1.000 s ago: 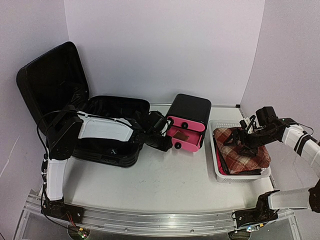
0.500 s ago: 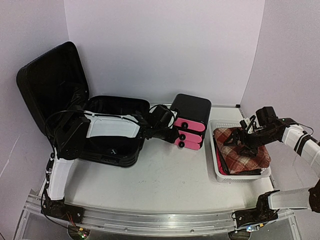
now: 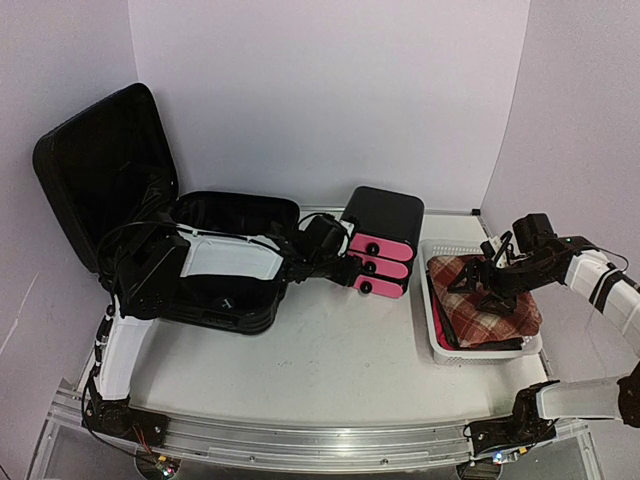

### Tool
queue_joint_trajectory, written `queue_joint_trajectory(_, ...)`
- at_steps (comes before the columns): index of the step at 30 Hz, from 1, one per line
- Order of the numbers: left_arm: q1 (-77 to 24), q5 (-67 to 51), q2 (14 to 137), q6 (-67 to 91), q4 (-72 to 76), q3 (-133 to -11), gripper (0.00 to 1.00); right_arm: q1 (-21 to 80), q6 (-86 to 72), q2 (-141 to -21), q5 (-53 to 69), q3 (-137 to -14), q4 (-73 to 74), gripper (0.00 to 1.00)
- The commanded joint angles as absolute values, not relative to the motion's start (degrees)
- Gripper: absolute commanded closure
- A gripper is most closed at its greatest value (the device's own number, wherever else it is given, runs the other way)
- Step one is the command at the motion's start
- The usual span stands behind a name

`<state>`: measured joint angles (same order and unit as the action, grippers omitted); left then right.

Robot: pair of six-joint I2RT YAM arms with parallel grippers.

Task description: Open, take out, and arrange the luggage

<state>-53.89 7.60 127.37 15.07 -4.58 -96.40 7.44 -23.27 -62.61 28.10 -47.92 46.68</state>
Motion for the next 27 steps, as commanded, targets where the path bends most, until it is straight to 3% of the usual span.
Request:
queue_joint_trajectory(1,-53.8,7.5,123.2,14.4,6.2,-91.5,0.37,7.6,-22.8,-61.5,28.9,-50.0,46.6,0.02)
queue_joint_trajectory(6,-53.9,5.5,117.8,15.6,9.5,-82.5,0.35,7.6,-22.8,-61.3,28.8,-49.6,46.7,0.02)
queue_joint_trajectory(13,-54.7,2.1,117.2,14.9,18.4,-74.3,0.25,7.6,-22.3,-61.6,28.7,-48.8,46.6,0.02)
queue_joint_trajectory(16,-55.6,4.7,120.1,13.5,20.7,-75.1,0.20,7.6,-22.5,-61.6,28.8,-48.8,46.6,0.02)
queue_joint_trajectory(27,-57.8,11.9,129.0,7.7,30.8,-80.0,0.19,7.6,-22.5,-61.4,28.6,-48.6,46.6,0.02)
